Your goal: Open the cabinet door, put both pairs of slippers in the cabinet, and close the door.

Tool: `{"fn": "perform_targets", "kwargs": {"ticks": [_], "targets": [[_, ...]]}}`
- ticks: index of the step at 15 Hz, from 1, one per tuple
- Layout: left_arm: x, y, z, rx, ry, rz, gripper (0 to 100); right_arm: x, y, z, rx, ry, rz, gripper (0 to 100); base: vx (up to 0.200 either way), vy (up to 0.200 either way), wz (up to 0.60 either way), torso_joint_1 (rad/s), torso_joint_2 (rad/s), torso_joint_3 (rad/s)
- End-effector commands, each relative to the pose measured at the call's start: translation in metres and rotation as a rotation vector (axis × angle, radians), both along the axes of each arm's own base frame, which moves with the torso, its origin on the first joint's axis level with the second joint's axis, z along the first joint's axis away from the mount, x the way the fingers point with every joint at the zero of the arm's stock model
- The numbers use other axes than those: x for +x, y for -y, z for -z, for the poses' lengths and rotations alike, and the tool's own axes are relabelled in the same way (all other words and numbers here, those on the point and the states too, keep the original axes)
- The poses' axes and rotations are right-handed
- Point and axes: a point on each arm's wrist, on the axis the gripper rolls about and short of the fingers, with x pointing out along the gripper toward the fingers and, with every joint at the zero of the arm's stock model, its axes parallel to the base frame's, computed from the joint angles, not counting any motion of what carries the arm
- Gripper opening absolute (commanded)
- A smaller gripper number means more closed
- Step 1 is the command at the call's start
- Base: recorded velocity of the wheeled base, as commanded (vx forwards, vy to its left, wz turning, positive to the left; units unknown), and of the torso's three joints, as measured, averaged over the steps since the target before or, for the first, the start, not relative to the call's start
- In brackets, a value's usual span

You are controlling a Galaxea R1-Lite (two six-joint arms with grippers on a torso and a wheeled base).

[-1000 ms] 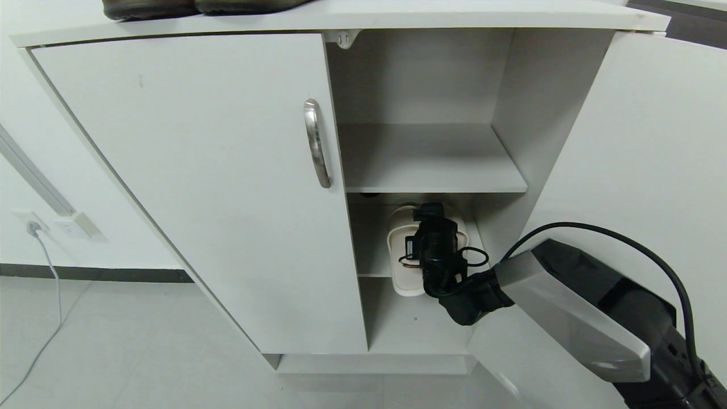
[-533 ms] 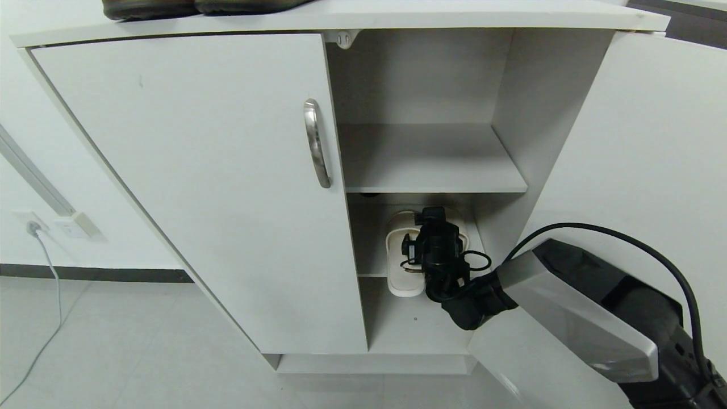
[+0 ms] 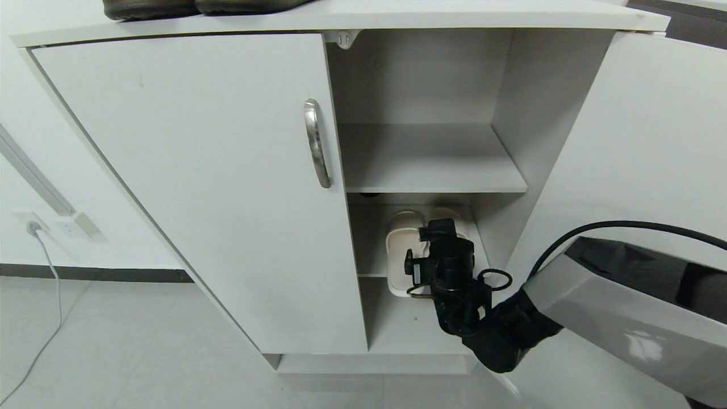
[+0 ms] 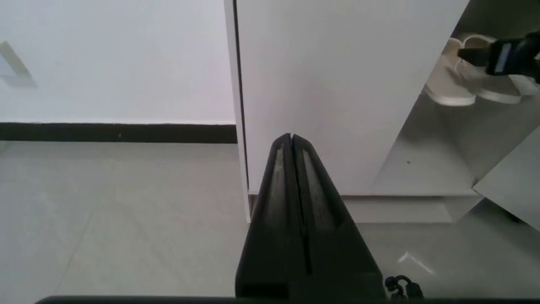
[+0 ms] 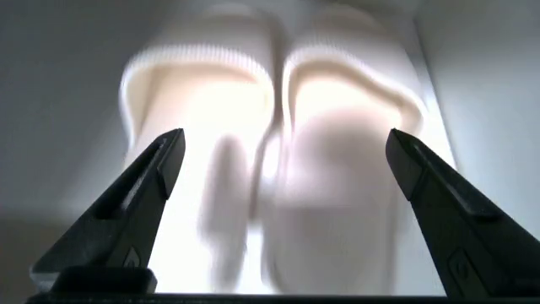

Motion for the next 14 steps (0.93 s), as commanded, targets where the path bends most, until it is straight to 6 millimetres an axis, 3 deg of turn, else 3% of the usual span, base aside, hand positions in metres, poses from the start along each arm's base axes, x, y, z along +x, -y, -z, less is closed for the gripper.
{"fn": "perform_targets", "kwargs": {"ticks": [1,2,3,5,6,12,14], "targets": [[0.0,0.0,0.0,-0.002,-0.001,-0.002,0,-0.042,0.009,-0.025,0.018,0.023,-0.044,100,0.0,0.0,0.0,0.0,0.0,0.0],[0.0,0.0,0.0,-0.002,-0.002,0.0,0,-0.067,0.019,-0.031,0.019,0.023,-0.07,100,0.0,0.0,0.0,0.0,0.0,0.0],[0.0,0.0,0.0,-0.002,-0.001,0.0,0,-0.079,0.023,-0.031,0.014,0.016,-0.087,100,0.0,0.0,0.0,0.0,0.0,0.0],[0.0,0.0,0.0,-0.002,-0.002,0.0,0,-0.085,0.025,-0.03,0.029,0.027,-0.095,100,0.0,0.0,0.0,0.0,0.0,0.0],[0.0,0.0,0.0,-0.002,-0.002,0.001,0,-0.086,0.026,-0.027,0.042,0.032,-0.095,100,0.0,0.0,0.0,0.0,0.0,0.0],[0.0,0.0,0.0,-0.002,-0.002,0.0,0,-0.087,0.027,-0.022,0.03,0.021,-0.096,100,-0.2,0.0,0.0,0.002,0.0,0.004],[0.0,0.0,0.0,-0.006,-0.001,-0.003,0,-0.085,0.027,-0.026,0.037,0.03,-0.095,100,0.0,0.0,0.0,0.0,0.0,0.0]]}}
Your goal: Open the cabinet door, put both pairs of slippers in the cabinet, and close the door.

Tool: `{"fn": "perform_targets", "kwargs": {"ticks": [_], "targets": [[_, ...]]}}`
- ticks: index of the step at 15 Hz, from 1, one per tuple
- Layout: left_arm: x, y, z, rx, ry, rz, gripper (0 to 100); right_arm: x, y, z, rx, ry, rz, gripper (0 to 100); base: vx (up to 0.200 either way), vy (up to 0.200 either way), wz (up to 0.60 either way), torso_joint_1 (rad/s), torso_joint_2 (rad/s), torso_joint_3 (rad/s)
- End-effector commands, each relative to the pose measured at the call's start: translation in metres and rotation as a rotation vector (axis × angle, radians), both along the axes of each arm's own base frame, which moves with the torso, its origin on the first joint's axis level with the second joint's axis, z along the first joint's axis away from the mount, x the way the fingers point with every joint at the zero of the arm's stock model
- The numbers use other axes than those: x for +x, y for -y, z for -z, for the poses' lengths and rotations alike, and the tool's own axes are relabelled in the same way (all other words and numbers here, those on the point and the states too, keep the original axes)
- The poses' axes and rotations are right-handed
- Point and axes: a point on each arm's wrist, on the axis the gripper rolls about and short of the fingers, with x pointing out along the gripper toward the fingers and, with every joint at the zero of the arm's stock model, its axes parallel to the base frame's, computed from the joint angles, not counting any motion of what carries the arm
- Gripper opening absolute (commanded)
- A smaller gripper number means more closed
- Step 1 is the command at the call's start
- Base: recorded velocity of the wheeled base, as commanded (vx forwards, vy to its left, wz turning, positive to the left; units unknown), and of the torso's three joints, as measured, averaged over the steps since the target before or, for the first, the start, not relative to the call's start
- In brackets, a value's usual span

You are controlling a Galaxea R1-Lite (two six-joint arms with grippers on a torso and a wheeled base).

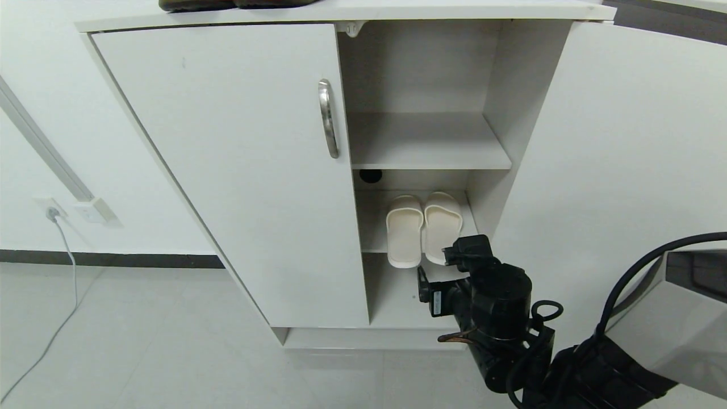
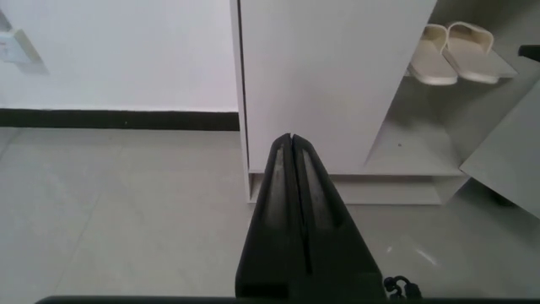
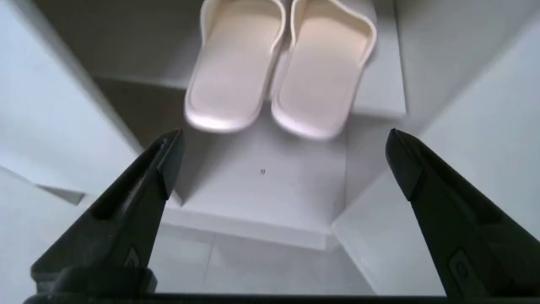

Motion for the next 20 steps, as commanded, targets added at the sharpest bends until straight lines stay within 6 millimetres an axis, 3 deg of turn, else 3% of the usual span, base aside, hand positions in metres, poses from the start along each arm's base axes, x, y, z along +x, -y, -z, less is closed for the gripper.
{"fn": "perform_targets", "kwargs": {"ticks": [1,13,20], "targets": [[0.0001,0.0,-0.0001,0.0,0.0,-0.001,0,0.0007,-0.0006,-0.0031,0.006,0.009,-0.001,100,0.0,0.0,0.0,0.0,0.0,0.0],[0.0001,0.0,0.0,-0.001,-0.002,0.003,0,-0.0024,-0.0055,-0.0001,-0.008,0.004,-0.018,100,0.0,0.0,0.0,0.0,0.0,0.0],[0.0001,0.0,-0.0001,-0.003,0.0,-0.001,0,-0.0013,-0.0059,0.0045,-0.018,-0.004,-0.017,100,0.0,0.0,0.0,0.001,0.0,0.182]]}}
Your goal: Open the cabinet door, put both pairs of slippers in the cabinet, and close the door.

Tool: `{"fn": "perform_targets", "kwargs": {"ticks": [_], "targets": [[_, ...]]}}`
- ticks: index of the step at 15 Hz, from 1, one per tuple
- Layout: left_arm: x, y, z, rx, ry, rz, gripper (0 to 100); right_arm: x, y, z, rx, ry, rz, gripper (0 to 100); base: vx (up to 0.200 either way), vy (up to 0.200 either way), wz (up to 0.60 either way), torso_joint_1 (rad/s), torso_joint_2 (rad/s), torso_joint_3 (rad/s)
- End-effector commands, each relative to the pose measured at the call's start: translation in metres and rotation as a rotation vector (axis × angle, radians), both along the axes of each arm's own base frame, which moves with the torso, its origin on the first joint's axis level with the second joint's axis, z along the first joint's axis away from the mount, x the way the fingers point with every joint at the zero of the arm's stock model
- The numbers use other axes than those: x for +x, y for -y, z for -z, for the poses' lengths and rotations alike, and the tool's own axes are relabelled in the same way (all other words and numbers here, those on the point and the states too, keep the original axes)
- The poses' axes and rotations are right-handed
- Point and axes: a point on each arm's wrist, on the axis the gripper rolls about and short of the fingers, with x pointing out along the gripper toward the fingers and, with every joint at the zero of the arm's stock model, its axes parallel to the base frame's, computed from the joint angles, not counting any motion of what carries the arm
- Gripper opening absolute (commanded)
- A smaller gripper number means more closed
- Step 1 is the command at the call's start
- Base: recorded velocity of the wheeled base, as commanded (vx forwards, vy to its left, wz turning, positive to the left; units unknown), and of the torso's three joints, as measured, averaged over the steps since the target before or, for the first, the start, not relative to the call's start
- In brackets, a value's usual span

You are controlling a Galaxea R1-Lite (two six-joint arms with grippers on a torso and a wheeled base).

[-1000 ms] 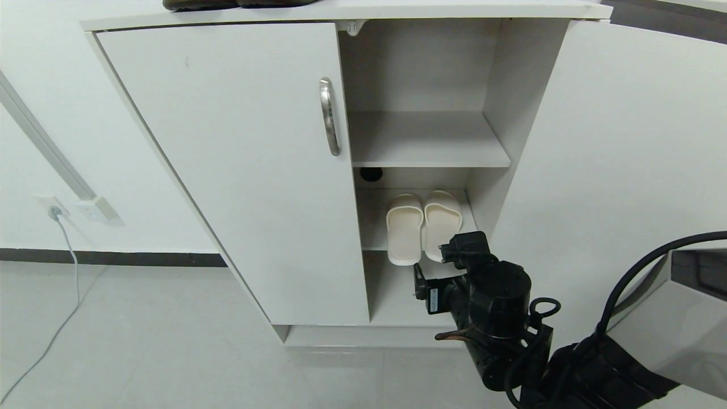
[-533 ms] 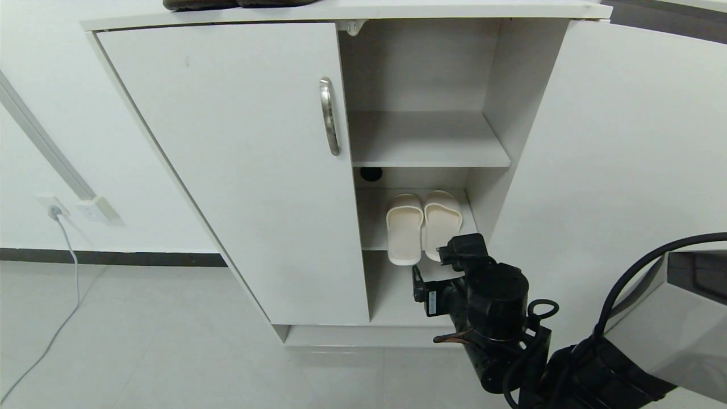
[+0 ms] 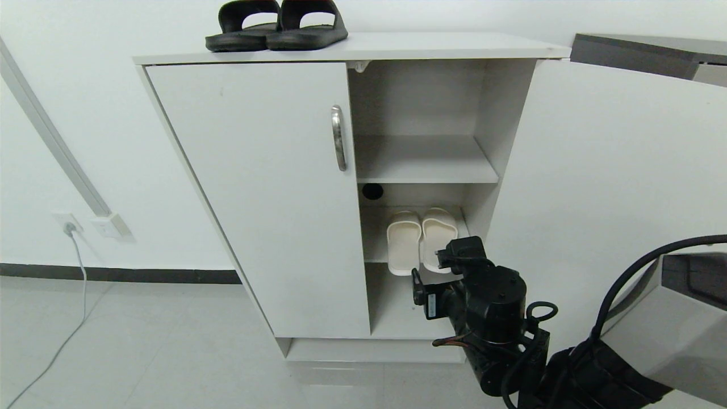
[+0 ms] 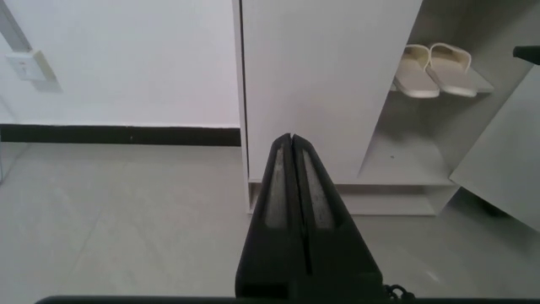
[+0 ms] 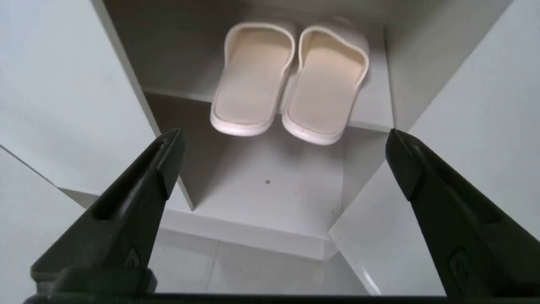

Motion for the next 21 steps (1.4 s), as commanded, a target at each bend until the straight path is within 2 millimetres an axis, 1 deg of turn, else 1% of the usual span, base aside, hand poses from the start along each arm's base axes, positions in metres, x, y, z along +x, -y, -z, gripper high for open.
{"fn": "perform_targets", "kwargs": {"ticks": [1,12,17,21], "targets": [[0.0001,0.0,-0.0001,0.001,-0.001,-0.001,0,0.0012,0.0,0.0031,-0.005,-0.004,0.003,100,0.0,0.0,0.0,0.002,0.0,0.207],[0.0001,0.0,-0.0001,0.001,-0.001,-0.001,0,-0.0001,0.0032,0.0111,-0.027,-0.024,0.006,100,0.0,0.0,0.0,0.0,0.0,0.015],[0.0001,0.0,-0.0001,0.001,-0.001,0.0,0,-0.0006,0.0037,0.0111,-0.028,-0.025,0.007,100,0.0,0.0,0.0,0.0,0.0,0.0],[0.0001,0.0,-0.0001,0.001,-0.001,0.0,0,-0.001,0.0042,0.0112,-0.029,-0.026,0.006,100,0.0,0.2,0.0,0.004,0.0,0.006]]}}
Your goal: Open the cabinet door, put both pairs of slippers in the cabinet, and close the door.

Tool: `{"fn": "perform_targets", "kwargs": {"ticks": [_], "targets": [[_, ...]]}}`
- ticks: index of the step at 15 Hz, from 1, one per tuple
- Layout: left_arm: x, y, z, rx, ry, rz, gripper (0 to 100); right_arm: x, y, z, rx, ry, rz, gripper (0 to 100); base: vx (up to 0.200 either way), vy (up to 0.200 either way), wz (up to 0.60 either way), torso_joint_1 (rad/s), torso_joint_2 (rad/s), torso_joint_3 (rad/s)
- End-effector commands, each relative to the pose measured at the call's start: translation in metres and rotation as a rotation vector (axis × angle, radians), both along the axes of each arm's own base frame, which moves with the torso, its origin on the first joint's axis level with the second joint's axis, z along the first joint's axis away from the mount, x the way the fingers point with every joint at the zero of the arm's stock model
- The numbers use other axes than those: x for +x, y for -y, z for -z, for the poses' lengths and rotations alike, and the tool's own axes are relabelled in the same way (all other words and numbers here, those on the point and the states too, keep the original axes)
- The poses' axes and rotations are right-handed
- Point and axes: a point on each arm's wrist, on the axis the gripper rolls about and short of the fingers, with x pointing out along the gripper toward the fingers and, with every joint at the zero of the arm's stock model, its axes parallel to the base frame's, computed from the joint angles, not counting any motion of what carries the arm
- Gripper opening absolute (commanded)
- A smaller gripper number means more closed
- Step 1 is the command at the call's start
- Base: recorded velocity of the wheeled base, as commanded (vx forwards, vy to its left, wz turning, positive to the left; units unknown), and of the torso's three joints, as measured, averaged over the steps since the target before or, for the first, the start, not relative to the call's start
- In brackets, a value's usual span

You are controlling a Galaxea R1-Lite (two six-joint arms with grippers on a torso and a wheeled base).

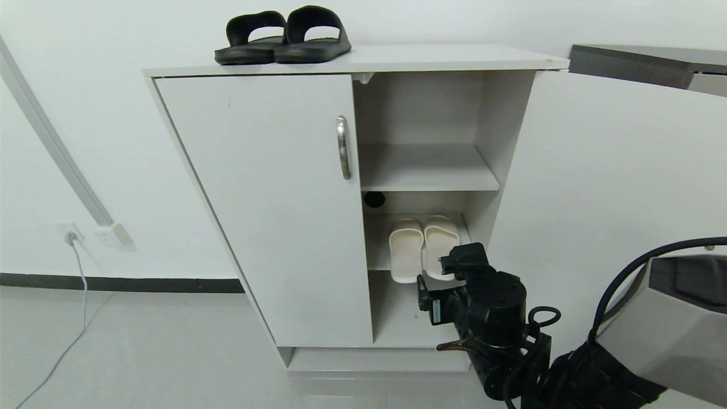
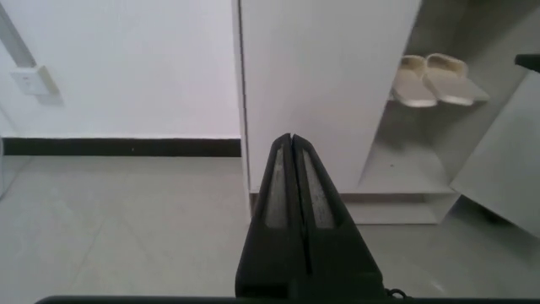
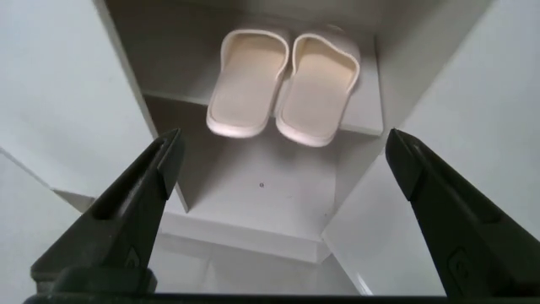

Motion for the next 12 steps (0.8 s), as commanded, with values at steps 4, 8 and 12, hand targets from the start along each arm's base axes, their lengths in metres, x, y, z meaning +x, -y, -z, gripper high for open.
{"fn": "perform_targets", "kwargs": {"ticks": [4,8,12], "targets": [[0.0001,-0.0001,0.0,-0.002,-0.001,0.001,0,-0.0013,-0.0009,0.0005,-0.001,-0.001,-0.005,100,0.0,0.2,0.0,0.001,0.0,0.005],[0.0001,-0.0001,0.0,-0.002,-0.001,0.001,0,-0.0006,0.0015,0.0004,-0.001,-0.002,-0.002,100,0.0,0.2,0.0,0.002,0.0,0.001],[0.0001,-0.0001,0.0,-0.002,-0.001,0.001,0,-0.0006,0.0022,-0.0003,0.009,0.006,-0.006,100,0.0,0.2,0.0,0.002,0.0,0.004]]}}
